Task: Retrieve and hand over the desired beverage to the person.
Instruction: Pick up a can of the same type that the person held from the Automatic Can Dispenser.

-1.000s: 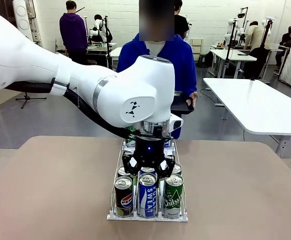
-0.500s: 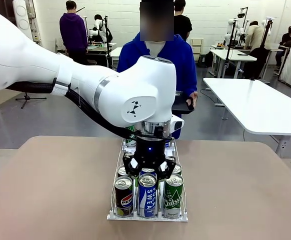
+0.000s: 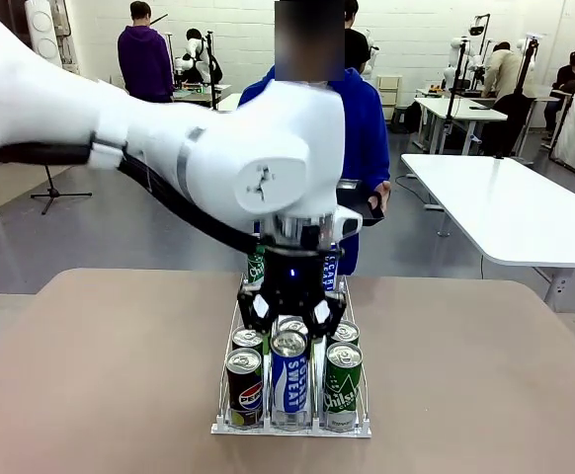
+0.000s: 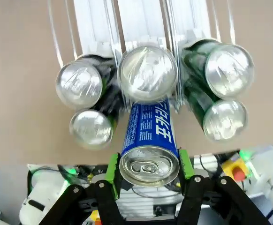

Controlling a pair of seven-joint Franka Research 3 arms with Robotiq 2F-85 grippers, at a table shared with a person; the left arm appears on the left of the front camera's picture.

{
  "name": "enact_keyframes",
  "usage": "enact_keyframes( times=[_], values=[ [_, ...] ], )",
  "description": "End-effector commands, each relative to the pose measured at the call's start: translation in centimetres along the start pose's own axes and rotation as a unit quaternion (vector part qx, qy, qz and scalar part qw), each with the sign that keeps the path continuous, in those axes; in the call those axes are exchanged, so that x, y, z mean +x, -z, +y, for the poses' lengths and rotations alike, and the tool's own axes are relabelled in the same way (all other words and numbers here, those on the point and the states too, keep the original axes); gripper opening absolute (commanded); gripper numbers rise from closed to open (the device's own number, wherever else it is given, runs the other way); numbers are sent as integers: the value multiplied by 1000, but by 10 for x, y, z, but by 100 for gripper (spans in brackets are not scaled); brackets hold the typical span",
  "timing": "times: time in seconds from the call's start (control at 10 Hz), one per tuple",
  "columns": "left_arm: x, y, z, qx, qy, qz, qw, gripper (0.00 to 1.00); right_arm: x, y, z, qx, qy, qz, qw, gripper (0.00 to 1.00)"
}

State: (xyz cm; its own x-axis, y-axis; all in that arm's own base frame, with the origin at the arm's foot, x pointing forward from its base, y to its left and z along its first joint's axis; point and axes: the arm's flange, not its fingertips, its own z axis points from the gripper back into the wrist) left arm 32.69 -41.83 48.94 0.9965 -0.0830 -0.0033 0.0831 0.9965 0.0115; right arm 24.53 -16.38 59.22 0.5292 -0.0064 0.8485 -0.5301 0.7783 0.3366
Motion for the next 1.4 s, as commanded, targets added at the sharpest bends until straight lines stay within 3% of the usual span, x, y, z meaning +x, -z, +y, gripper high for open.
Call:
enact_keyframes(
  times=[0.0, 0.3, 0.6, 1.1, 1.3],
  values=[
    [-30, -79, 35, -27, 8, -19, 999, 0, 0, 1, 0, 7, -2, -1, 1000, 100],
    [-60, -164, 56, -24, 15, -34, 999, 0, 0, 1, 0, 7, -2, -1, 1000, 100],
    [-58, -224, 47, -23, 11, -64, 998, 0, 0, 1, 0, 7, -2, -1, 1000, 100],
    [-13, -238, 14, -14, -8, -74, 997, 0, 0, 1, 0, 7, -2, -1, 1000, 100],
    [-17, -228, 27, -23, 3, -71, 997, 0, 0, 1, 0, 7, -2, -1, 1000, 100]
  ],
)
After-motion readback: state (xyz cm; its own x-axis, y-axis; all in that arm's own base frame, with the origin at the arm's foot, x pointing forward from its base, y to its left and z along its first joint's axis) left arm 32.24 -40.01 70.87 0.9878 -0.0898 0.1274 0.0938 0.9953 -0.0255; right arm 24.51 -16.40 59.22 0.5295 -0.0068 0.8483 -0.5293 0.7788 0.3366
